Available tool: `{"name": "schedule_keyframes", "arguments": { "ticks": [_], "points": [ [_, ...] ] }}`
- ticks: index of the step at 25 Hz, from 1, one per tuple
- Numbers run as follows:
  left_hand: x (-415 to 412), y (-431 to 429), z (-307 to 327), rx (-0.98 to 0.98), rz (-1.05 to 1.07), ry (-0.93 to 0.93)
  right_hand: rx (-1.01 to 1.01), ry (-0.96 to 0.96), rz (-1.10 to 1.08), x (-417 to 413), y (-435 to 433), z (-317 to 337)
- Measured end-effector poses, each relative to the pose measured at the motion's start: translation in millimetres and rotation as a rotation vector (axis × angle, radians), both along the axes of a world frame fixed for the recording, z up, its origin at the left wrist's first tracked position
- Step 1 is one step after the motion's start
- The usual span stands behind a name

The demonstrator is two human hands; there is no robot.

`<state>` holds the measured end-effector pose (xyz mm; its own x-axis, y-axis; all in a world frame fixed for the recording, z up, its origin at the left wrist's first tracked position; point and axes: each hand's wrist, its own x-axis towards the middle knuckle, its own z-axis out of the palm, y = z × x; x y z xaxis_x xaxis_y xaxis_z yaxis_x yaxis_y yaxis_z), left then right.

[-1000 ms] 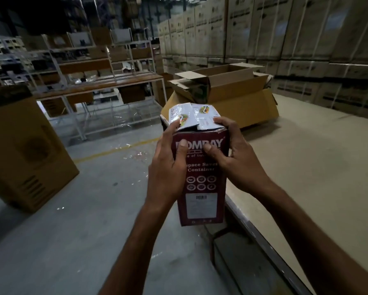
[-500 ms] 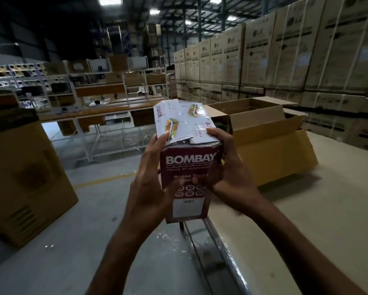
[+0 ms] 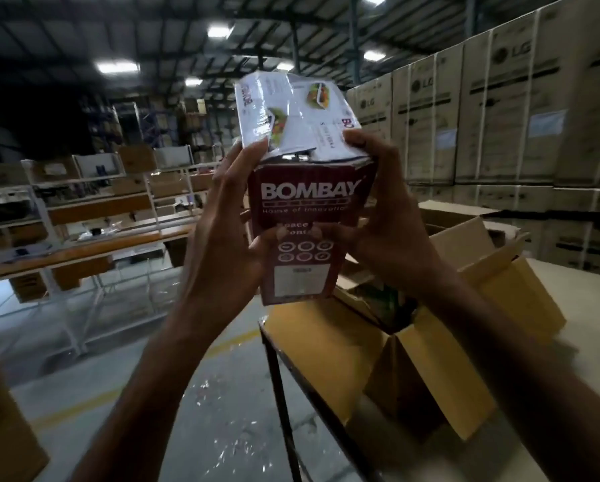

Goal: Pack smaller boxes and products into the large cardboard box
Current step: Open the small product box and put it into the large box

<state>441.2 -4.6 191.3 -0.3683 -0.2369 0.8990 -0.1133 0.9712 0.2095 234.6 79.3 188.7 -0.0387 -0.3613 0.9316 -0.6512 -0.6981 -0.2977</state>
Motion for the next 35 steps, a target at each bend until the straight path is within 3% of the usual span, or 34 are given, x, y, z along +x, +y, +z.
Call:
{"name": "schedule_keyframes", "arguments": {
  "ticks": [6, 11, 16, 26, 31, 35],
  "points": [
    [-93.9, -122.1, 40.9, -0.075, -0.316, 0.037, -0.117, 0.094, -0.321, -60.4, -72.7, 41.5],
    [-187.7, -202.1, 40.3, -0.138, -0.464, 0.029, -0.081, 0.104, -0.544, -137.2, -125.4, 36.0],
    [-277.5, -278.7, 30.9, -0.051, -0.620, -0.045, -0.006, 0.118, -0.730, -208.8, -179.7, 22.4],
    [-395.9, -385.6, 13.8, 0.002, -0.685, -0.418, 0.356, -0.081, -1.102, -282.6, -243.5, -33.2],
    [-443.1, -424.7, -17.6, 0.085, -0.874, -0.604, 0.685, -0.234, -1.276, -281.8, -259.9, -50.2],
    [-482.2, -435.8, -47.9, -0.016, -0.895, -0.724, 0.939, -0.272, -1.356, -297.6, -272.2, -71.2]
  ]
}}
